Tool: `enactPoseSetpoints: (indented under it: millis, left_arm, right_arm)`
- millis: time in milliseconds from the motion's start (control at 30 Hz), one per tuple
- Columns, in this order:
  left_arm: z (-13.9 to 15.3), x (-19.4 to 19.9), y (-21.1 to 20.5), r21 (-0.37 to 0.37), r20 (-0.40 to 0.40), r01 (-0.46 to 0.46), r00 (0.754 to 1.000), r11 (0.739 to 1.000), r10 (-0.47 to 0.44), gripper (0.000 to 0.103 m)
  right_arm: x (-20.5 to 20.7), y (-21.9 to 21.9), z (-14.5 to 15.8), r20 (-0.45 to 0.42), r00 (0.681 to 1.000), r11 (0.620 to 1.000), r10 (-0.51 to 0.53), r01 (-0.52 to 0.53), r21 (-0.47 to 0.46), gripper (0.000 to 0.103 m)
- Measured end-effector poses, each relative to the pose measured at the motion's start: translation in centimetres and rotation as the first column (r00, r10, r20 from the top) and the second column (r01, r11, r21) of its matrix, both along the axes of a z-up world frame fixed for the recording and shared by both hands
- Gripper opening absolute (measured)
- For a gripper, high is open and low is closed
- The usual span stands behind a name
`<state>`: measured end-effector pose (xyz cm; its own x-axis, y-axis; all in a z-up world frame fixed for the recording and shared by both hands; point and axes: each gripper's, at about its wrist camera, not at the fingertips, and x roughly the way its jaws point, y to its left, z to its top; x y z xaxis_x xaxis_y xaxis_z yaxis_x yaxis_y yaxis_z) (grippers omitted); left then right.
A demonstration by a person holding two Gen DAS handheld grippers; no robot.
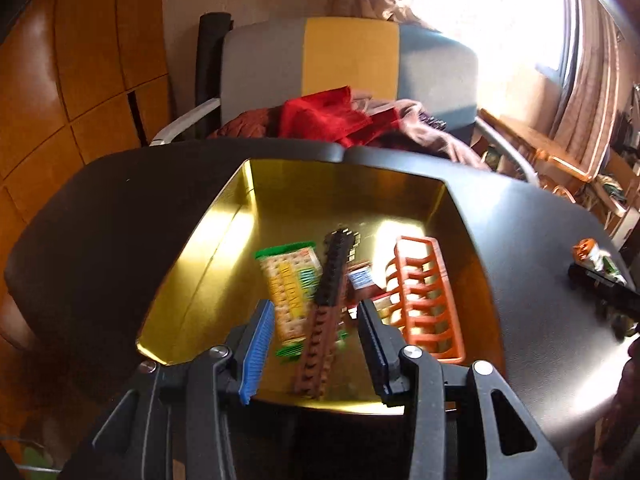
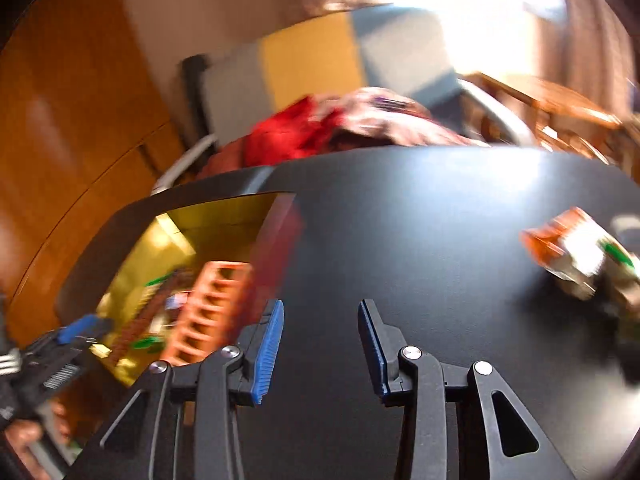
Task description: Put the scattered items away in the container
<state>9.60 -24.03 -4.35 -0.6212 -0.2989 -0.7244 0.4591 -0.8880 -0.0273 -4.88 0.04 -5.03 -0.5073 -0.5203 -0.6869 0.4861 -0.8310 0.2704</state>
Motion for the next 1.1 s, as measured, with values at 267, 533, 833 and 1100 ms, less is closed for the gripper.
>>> enactPoseSetpoints:
  millis: [267, 533, 833, 1100]
  left_arm:
    - [2.1, -2.4, 4.2, 0.065, -0.056, 0.154, 0.987, 0.986, -0.151, 0.048]
    - [2.3, -7.0, 11.1, 0.070, -0.032, 0.330, 0.944, 0.941, -0.328, 0.049]
    - [1.7, -12.3, 16.5, 0.082, 0.004, 0.439, 0.897, 0.895, -0.441, 0.049]
    - [0.2, -14.7, 17.6, 0.100, 0.037, 0.452, 0.888, 0.886, -0.458, 0.049]
  right_arm:
    - [-3.2, 14.0, -1.0, 0.017, 0.953, 0.953, -0.302, 0.302, 0.016, 0.041]
    - [-9.4, 23.2, -0.1, 0.041, 0.878, 0.879, -0.476, 0.477, -0.016, 0.045]
    - [-18.5, 25.0, -2.1, 0.195, 0.839, 0.846, -0.508, 0.529, -0.072, 0.050]
    - [-20.8, 21.1, -5.9, 0.268, 0.864, 0.889, -0.427, 0.455, -0.048, 0.057]
